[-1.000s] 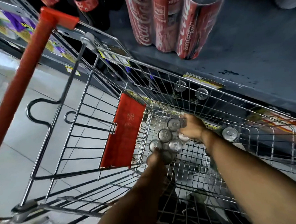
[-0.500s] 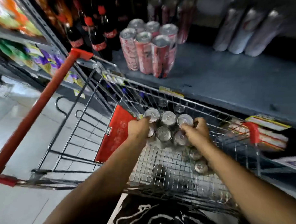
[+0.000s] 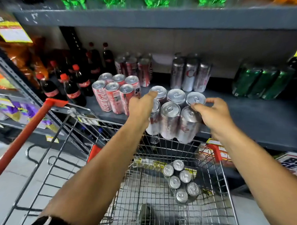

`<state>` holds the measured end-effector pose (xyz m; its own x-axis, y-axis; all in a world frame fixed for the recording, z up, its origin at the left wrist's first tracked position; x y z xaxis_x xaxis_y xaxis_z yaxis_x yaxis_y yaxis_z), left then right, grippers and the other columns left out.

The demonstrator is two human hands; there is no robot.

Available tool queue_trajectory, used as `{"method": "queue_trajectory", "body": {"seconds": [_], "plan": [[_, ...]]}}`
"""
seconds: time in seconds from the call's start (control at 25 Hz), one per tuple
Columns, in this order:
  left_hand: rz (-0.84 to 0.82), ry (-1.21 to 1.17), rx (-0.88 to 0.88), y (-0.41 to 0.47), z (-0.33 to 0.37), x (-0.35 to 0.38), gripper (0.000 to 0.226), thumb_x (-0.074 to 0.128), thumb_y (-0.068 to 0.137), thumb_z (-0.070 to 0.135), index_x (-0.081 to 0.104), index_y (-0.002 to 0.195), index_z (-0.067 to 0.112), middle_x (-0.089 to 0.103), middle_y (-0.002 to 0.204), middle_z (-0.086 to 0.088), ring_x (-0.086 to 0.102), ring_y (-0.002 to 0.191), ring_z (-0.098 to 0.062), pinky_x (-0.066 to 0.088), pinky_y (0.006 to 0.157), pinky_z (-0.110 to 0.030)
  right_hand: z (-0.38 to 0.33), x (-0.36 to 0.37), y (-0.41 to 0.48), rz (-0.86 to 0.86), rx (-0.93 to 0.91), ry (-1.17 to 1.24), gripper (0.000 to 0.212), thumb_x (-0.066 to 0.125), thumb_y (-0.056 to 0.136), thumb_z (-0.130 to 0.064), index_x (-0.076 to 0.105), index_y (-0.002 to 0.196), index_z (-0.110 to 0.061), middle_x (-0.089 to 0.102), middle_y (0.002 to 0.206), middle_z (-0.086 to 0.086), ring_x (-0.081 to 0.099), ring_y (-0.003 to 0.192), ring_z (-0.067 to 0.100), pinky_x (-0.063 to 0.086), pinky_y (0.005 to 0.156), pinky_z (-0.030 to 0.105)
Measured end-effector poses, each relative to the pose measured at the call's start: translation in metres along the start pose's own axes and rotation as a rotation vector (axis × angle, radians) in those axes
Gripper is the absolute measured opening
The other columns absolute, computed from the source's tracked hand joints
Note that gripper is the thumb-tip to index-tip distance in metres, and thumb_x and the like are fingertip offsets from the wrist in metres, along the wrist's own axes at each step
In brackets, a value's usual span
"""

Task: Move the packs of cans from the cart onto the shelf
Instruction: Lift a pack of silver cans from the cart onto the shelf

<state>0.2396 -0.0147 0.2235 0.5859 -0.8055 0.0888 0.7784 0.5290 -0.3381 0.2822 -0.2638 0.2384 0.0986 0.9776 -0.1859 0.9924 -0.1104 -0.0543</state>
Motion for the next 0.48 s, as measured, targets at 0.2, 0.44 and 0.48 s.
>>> {"method": "queue_trajectory", "body": {"seconds": [0.2, 0.44, 0.48], "plan": [[-0.029, 0.195, 0.097, 0.039, 0.022, 0.025, 0.018, 0.071, 0.066, 0.026, 0.058, 0.076, 0.019, 0.073, 0.098, -0.009, 0.069, 0.092, -0.027, 0.057, 0.089, -0.044, 0.0, 0.033, 0.049, -0.033, 0.04, -0.119, 0.012, 0.072, 0.066, -0.015, 0.065, 0.076, -0.016, 0.067, 0.073, -0.004, 0.065, 0.073, 0.017, 0.053, 0.07, 0.03], [-0.162, 0.457, 0.247, 0.065, 0.029, 0.041, 0.011, 0.063, 0.074, 0.023, 0.055, 0.073, 0.017, 0.058, 0.067, -0.002, 0.056, 0.065, -0.022, 0.043, 0.059, -0.029, 0.002, 0.049, 0.075, -0.079, -0.012, -0.138, 0.006, 0.066, 0.081, -0.019, 0.064, 0.078, -0.015, 0.068, 0.082, 0.002, 0.065, 0.08, 0.018, 0.051, 0.073, 0.031], [-0.169, 0.457, 0.252, 0.068, 0.028, 0.041, 0.016, 0.062, 0.073, 0.026, 0.057, 0.08, 0.014, 0.06, 0.071, -0.002, 0.059, 0.069, -0.023, 0.045, 0.062, -0.031, 0.001, 0.049, 0.075, -0.083, -0.02, -0.153, 0.005, 0.065, 0.083, -0.022, 0.064, 0.081, -0.018, 0.069, 0.086, 0.002, 0.066, 0.084, 0.019, 0.051, 0.076, 0.031]]}}
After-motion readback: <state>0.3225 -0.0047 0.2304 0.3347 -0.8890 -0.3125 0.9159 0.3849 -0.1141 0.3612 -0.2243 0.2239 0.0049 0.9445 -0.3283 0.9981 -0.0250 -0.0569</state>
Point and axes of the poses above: each hand's wrist, its own y-axis towards the middle knuckle, its own x-axis out of the palm, z = x × y, the point moved 10 cm from there along y, towards the middle knuckle
